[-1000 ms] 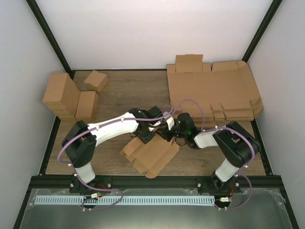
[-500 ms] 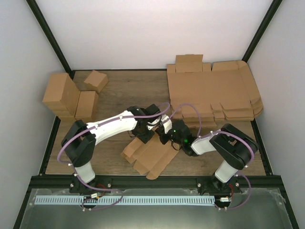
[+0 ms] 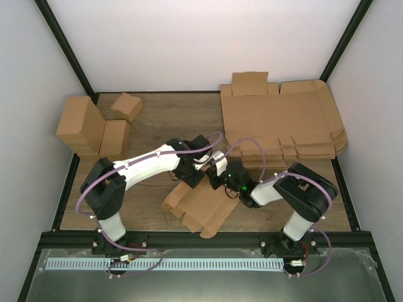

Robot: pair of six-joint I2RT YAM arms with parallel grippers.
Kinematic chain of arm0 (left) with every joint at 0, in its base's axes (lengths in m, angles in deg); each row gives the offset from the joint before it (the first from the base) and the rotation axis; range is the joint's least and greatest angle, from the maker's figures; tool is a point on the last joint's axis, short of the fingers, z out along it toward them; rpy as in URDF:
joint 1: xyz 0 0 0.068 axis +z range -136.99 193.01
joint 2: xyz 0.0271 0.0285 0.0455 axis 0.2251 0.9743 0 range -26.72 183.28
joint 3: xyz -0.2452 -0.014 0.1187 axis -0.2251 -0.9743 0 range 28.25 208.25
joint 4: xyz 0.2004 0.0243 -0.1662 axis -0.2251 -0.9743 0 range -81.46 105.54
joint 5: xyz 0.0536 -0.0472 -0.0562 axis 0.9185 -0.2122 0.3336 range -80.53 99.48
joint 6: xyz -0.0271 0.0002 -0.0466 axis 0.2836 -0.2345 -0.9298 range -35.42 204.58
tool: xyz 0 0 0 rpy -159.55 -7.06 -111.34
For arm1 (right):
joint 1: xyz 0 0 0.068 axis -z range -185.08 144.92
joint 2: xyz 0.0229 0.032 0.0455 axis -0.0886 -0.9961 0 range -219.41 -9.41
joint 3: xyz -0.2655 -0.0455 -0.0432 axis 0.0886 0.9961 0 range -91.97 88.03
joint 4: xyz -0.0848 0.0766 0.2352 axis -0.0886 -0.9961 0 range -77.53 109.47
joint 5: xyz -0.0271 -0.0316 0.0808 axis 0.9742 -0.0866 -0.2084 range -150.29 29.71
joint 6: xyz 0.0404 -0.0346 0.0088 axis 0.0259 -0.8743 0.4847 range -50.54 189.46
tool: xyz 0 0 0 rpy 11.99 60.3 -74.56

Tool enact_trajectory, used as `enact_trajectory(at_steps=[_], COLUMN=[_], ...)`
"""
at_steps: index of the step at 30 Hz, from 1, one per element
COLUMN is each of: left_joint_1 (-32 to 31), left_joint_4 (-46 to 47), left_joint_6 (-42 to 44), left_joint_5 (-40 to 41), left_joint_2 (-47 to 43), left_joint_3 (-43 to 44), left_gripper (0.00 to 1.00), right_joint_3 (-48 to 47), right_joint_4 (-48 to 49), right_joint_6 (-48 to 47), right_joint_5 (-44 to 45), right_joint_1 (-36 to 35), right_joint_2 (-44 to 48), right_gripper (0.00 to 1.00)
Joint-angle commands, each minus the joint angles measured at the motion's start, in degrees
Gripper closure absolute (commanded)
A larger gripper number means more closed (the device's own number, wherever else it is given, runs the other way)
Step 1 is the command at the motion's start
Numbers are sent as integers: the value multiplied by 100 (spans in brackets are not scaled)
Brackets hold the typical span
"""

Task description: Fold the paper box

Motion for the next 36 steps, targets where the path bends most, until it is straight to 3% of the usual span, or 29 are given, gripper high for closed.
enact_trajectory(at_steps=[1,12,16,20,22,26,36], left_joint_1=[56,136,136,155,179,219,258], left_joint_4=[186,177,167,169,160,152,47], left_joint_6=[59,117,143,153,157,157,179], left_joint_5=[-234,-465,-571,-641,-681,-693,-561], left_joint_2=[-194,-290,-310,-340,-343,-327,-334], left_joint_3=[211,204,191,190,190,191,246], left_gripper=[56,56,56,56,56,56,56], right_joint_3=[-157,-288,-317,-304,-239,-218,-144], right_joint_4=[103,126,125,72,108,127,172], right_joint_6=[-78,-48,-66,-38,-22,-51,-5], right_joint_5=[56,45,119,470,596,548,376], right_joint_1=[-91,-91,-91,-100,-100,-100,-100], right_joint_2=[-159,-460,-506,-492,-438,-427,-531], right_gripper=[83,77,83,99,99,79,69])
